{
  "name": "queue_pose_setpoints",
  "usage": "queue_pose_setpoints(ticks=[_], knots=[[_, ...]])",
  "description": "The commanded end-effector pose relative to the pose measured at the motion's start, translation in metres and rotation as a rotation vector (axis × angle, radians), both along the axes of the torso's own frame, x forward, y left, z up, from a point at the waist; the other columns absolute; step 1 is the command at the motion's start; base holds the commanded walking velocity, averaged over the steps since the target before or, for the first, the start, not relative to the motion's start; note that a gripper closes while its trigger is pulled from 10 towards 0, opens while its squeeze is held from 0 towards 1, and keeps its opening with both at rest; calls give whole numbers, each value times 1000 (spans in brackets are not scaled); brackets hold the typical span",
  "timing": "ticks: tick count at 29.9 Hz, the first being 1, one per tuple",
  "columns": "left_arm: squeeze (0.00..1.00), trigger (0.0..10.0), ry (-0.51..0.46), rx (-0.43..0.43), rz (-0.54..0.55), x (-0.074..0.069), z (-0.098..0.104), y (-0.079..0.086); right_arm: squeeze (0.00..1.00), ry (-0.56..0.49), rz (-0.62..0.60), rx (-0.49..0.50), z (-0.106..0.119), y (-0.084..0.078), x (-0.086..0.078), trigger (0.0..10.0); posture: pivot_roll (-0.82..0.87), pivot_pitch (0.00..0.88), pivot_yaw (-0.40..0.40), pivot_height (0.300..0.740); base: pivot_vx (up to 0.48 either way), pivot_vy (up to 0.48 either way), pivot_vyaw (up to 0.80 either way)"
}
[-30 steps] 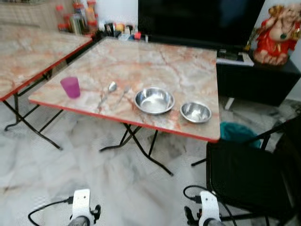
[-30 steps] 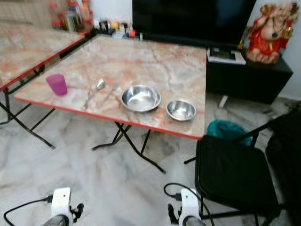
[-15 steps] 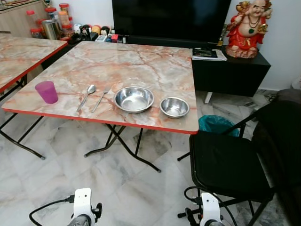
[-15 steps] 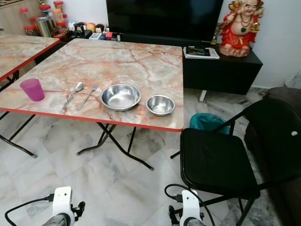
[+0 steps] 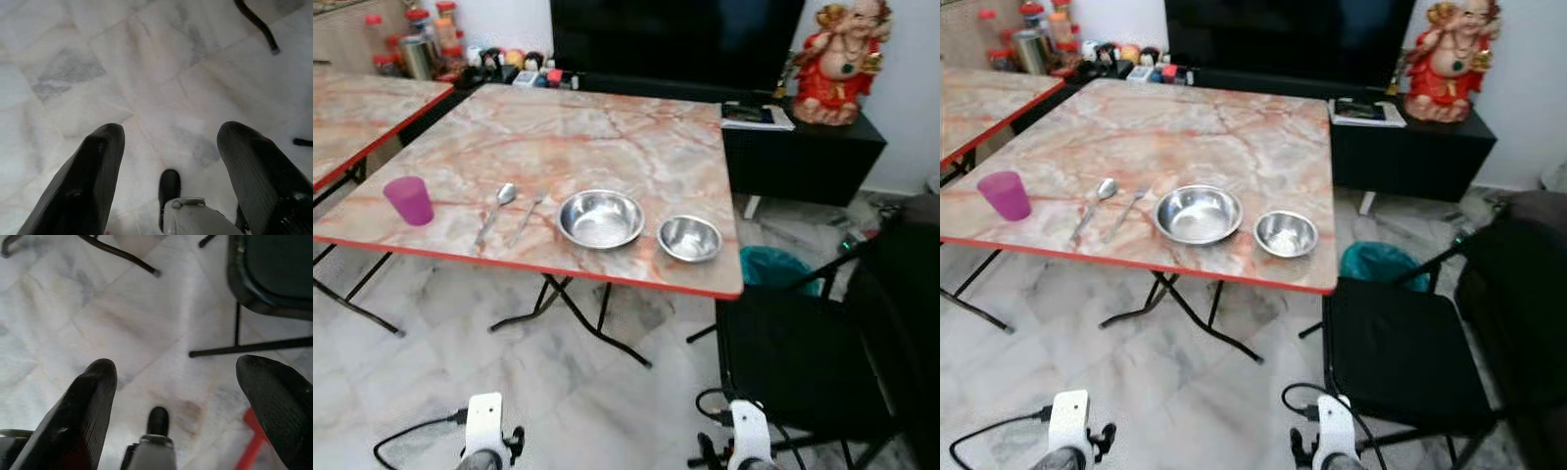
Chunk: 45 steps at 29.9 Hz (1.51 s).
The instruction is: Setting the table
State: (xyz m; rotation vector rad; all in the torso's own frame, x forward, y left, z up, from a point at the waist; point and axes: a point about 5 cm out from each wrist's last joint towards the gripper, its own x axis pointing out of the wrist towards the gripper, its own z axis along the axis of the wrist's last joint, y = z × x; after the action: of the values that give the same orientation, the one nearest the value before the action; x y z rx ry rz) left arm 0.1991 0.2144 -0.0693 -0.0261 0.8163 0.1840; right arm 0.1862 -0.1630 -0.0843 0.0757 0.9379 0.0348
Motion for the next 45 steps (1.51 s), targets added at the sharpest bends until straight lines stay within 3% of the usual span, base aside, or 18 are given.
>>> queue_pose_setpoints(ticks=[1,8,20,28,37,42,43,45], knots=[[0,10000,4,-3,-4,2,0,-4,0,0,-14,-10,1,-6,1,10000,67,0,-48,740,371,0,-775],[0,10000,4,-7,-11,3,0,-5,0,-12,-8,-13,2,-6,2,10000,66,0,-48,740,378,0,-503],[0,10000,6,0,-32,0,-1,-6,0,-4,1,-19,2,-7,2,10000,72,0,-48,740,0,0,0],[0,10000,-48,22,82,-3,2,10,0,-2,3,-19,1,-6,2,10000,73,0,-41,740,0,0,0],[0,10000,-160,141,201,-1,16,35,0,4,6,-17,0,-6,-1,10000,85,0,-35,740,0,0,0],[0,10000,-259,134,141,-3,23,34,0,8,11,-18,-1,-6,-2,10000,92,0,-34,740,0,0,0],[0,10000,-301,158,60,-4,26,30,0,9,13,-18,-1,-6,-3,10000,91,0,-32,740,0,0,0],[0,10000,-338,166,14,-7,29,25,0,11,15,-18,-1,-6,-3,10000,92,0,-33,740,0,0,0]])
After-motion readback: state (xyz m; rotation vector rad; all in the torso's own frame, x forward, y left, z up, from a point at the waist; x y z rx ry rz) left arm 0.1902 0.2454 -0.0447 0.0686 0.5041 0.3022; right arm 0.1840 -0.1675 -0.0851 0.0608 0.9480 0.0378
